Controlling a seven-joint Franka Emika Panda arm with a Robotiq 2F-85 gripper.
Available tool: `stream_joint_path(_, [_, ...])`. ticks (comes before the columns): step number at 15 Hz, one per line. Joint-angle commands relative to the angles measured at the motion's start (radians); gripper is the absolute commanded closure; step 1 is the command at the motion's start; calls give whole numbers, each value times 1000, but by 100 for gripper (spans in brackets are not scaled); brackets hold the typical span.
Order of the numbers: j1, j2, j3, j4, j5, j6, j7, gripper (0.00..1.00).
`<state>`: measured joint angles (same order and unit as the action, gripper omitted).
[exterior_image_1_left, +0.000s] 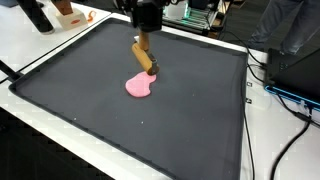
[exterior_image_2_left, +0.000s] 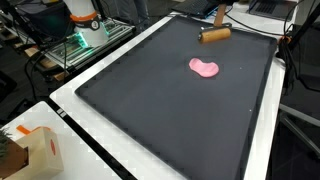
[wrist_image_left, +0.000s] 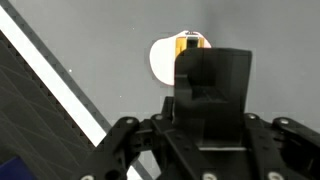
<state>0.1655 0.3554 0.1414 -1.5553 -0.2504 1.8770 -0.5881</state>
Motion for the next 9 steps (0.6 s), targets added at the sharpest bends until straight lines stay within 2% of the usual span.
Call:
stream_joint_path(1, [63,-63,15,-125,-131,57,119,76])
stream_joint_path(9, [190,-62,35,-250,-364,129,491,76])
